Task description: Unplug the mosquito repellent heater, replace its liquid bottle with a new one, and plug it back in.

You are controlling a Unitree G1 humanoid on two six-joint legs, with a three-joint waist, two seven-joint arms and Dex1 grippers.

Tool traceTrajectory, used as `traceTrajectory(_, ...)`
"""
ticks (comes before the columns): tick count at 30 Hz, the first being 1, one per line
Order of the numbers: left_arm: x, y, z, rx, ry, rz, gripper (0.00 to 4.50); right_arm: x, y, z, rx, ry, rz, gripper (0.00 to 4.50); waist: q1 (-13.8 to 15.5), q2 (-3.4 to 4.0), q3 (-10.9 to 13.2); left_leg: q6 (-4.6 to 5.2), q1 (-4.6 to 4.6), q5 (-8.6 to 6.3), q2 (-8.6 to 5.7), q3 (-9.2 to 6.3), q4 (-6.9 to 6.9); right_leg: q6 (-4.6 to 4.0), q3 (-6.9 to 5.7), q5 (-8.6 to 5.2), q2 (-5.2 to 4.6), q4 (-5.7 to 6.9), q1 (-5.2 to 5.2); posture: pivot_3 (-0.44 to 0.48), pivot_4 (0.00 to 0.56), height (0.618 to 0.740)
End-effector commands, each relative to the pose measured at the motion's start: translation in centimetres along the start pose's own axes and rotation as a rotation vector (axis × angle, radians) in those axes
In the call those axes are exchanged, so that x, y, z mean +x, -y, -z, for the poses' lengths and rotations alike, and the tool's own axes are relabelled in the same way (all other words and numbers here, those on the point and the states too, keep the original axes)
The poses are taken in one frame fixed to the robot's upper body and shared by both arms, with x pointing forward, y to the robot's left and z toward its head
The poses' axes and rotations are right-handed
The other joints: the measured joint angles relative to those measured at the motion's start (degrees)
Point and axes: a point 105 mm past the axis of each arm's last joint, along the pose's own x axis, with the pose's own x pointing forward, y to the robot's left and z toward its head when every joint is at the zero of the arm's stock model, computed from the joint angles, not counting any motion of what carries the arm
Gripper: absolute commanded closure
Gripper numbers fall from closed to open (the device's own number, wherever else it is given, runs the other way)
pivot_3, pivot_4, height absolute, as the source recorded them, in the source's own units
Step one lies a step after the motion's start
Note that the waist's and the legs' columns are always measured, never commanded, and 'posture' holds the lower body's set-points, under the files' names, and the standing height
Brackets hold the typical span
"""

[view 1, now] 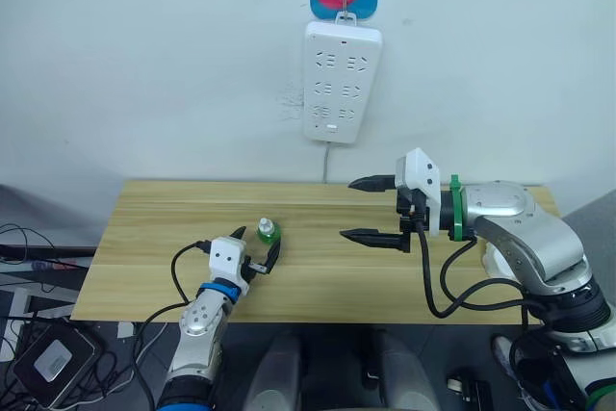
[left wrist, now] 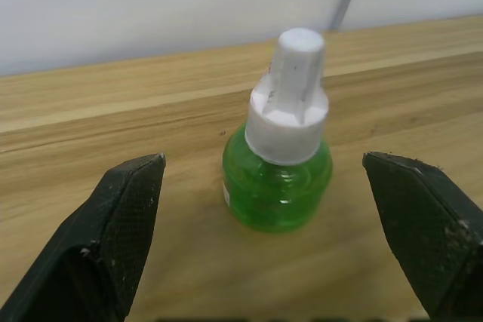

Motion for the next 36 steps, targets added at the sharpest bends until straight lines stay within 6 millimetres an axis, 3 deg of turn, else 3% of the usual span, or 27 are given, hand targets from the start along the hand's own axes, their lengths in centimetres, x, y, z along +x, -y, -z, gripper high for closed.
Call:
traceTrajectory(1,0.5,0.2,0.4,-0.018,0.019,-0.008,0.00,-0.4,-0.4,-1.9,-0.059,0.030,-0.010,0.05,0.0,0.00,0.0,-0.01,0.00,0.00,-0.01,0.01,0.00,0.00,0.00,0.00,-0.01,0.01,-0.01,0.052,0.313,0.740)
traceTrajectory(5,1.2,1.3,1.0,-0.019,0.013,0.026,0.00,-0.3,-0.4,-2.4,-0.071,0.025,-0.008,0.05,-0.1,-0.01,0.0,-0.05,-0.02,0.02,-0.02,0.01,0.00,0.01,-0.05,0.00,-0.03,0.01,-0.04,0.042,0.306,0.740)
traceTrajectory(14,1.7,0.8,1.2,0.001,0.019,-0.022,0.00,-0.4,-1.2,-3.5,-0.077,0.059,-0.046,0.05,-0.2,-0.01,0.0,-0.05,-0.03,0.03,-0.02,0.02,0.00,0.01,-0.08,0.01,-0.04,0.00,-0.05,0.037,0.299,0.740)
traceTrajectory(17,1.8,0.8,1.2,0.001,0.021,-0.021,0.56,-0.3,-2.3,-4.7,-0.075,0.107,-0.086,0.00,-0.2,-0.01,0.0,-0.05,-0.03,0.03,-0.01,0.01,-0.01,0.01,-0.11,0.01,-0.04,0.02,-0.07,0.034,0.300,0.740)
traceTrajectory(23,2.0,1.0,1.2,0.002,0.024,-0.008,2.23,-0.3,-2.9,-4.5,-0.075,0.104,-0.076,0.00,-0.3,-0.02,0.0,-0.05,-0.04,0.02,-0.03,0.00,0.00,0.01,-0.11,0.01,-0.06,0.00,-0.06,0.034,0.300,0.740)
traceTrajectory(26,2.0,0.9,0.9,0.023,0.032,0.001,2.24,-0.4,-2.9,-4.0,-0.065,0.098,-0.056,0.00,-0.2,-0.02,0.0,-0.05,-0.04,0.02,-0.03,0.00,-0.01,0.01,-0.12,0.01,-0.06,0.01,-0.06,0.045,0.299,0.740)
traceTrajectory(30,2.6,1.4,-1.1,0.106,0.066,0.098,2.24,-1.1,-2.5,-1.9,-0.043,0.054,0.010,0.00,0.0,-0.08,0.0,-0.06,-0.06,0.03,-0.03,-0.05,-0.02,0.01,-0.17,0.01,-0.06,0.02,-0.06,0.057,0.302,0.740)
traceTrajectory(33,2.8,3.8,-4.2,0.181,0.096,0.376,2.24,-1.7,-2.6,0.6,-0.024,0.006,0.054,0.00,0.1,-0.09,0.0,-0.07,-0.10,0.03,-0.04,-0.10,-0.01,0.01,-0.19,0.01,-0.06,0.01,-0.04,0.081,0.300,0.740)
traceTrajectory(36,1.5,6.3,-7.4,0.213,0.059,0.721,2.24,-1.7,-2.8,1.0,-0.008,0.002,0.084,0.00,0.0,-0.07,0.0,-0.08,-0.09,0.04,-0.03,-0.10,-0.01,0.01,-0.17,0.01,-0.05,0.03,-0.05,0.094,0.286,0.740)
